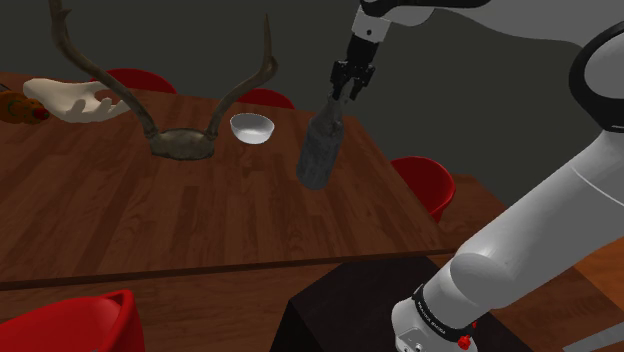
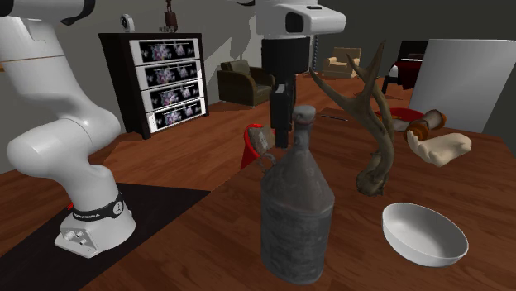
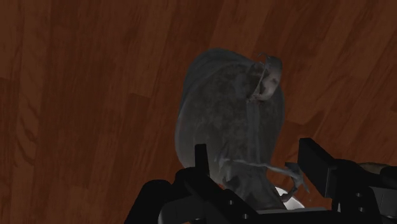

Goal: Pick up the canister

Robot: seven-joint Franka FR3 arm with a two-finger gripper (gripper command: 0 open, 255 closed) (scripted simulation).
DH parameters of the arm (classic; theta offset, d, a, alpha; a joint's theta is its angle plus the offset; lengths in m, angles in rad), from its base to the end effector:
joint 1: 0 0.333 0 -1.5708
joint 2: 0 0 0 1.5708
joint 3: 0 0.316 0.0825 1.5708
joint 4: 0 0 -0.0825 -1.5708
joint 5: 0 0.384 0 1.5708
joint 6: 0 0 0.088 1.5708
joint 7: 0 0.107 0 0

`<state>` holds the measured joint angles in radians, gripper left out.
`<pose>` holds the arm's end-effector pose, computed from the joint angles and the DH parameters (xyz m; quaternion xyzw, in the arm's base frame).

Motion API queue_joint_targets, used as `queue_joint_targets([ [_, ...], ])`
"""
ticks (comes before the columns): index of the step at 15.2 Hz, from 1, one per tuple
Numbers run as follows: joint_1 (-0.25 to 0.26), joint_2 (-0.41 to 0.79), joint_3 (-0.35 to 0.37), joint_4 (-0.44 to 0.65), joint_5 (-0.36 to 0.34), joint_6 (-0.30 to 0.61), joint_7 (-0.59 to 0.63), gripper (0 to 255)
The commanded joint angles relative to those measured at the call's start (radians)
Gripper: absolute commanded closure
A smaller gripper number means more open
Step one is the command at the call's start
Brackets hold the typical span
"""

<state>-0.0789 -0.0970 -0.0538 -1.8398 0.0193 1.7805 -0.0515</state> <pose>0.5313 -0.0703 0.5674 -0.9989 0.0423 -0.0198 0.0103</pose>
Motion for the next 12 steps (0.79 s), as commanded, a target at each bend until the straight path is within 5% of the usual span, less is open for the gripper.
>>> queue_joint_targets([
  [1,0.000,0.002,0.000,0.031,0.000,-0.025,0.000,255],
  [12,0.000,0.029,-0.001,0.212,0.002,-0.178,0.002,255],
])
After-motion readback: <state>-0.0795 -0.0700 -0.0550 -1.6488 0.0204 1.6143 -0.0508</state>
